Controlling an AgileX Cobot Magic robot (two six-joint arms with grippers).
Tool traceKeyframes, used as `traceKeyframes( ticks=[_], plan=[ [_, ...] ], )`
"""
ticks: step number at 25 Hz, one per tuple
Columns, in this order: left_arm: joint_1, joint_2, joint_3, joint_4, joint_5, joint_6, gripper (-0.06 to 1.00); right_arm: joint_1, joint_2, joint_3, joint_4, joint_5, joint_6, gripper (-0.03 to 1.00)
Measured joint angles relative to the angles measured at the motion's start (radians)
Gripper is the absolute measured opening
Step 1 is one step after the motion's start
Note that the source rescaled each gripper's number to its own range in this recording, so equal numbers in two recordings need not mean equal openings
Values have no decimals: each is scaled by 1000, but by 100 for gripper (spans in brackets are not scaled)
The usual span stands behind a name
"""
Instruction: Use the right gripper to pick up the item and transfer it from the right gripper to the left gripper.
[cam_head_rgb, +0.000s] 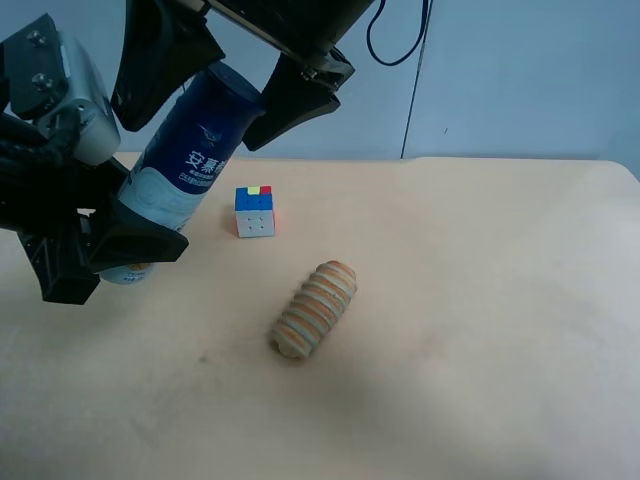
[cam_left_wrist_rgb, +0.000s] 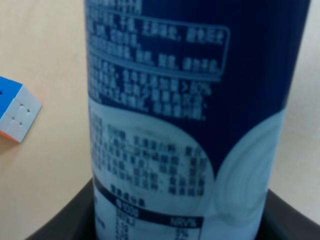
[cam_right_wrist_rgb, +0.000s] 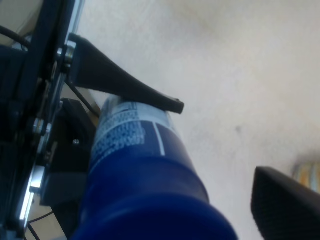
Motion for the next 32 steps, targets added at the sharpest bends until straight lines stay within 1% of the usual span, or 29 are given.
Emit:
traceKeyframes(
  ticks=[3,6,8,12,16,22,25,27,32],
  plan=[
    [0,0,0,0,0,0,0,0,-2,0,-1,4,20,99],
    [0,0,0,0,0,0,0,0,-11,0,-23,34,40,100],
    [0,0,0,0,0,0,0,0,-27,0,-50,39,57,100],
    [0,0,0,0,0,0,0,0,-81,0,-137,40,93,100],
    [0,0,0,0,0,0,0,0,-164,0,-265,42,157,100],
    [0,0,0,0,0,0,0,0,-335,14,-503,42,289,100],
    [0,0,0,0,0,0,0,0,-442,82,-566,40,343,100],
    [0,0,0,0,0,0,0,0,-515,153,-587,40,366,100],
    [0,0,0,0,0,0,0,0,-713,374,-652,42,420,100]
  ],
)
